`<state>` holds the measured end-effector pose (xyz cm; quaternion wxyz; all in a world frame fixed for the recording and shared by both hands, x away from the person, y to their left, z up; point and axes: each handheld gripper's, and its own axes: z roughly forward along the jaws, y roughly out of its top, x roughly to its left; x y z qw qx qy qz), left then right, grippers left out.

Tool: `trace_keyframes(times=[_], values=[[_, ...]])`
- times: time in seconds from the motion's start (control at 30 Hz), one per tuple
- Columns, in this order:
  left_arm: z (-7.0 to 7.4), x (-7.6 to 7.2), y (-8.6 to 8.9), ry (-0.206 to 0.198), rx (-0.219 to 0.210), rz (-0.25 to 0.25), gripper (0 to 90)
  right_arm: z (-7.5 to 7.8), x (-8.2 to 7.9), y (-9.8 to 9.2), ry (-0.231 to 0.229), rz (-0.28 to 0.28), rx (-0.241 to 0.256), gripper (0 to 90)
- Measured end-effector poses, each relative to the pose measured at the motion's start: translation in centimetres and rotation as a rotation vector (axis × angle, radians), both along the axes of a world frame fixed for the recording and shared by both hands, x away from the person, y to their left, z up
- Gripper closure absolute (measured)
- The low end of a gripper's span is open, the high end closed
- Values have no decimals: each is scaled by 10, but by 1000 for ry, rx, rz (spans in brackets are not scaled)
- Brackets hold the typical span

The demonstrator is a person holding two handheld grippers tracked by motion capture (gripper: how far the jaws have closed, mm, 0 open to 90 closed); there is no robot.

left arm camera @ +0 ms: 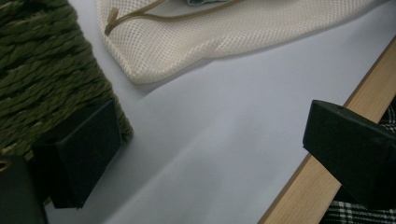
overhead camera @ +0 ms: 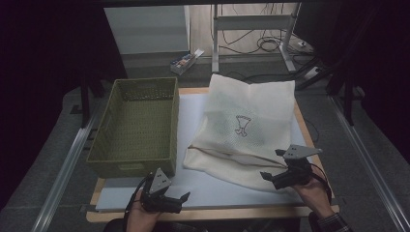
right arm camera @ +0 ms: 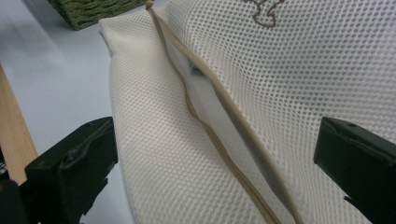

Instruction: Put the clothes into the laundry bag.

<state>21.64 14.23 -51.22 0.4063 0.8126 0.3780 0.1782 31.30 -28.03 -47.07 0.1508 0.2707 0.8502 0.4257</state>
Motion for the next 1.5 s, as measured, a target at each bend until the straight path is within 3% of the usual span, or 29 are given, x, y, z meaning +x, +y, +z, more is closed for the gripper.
trace_keyframes(times=[1.5], values=[[-6, -17, 40, -1, -1, 113, 38, -11, -18, -43, 28, -103, -3, 0]])
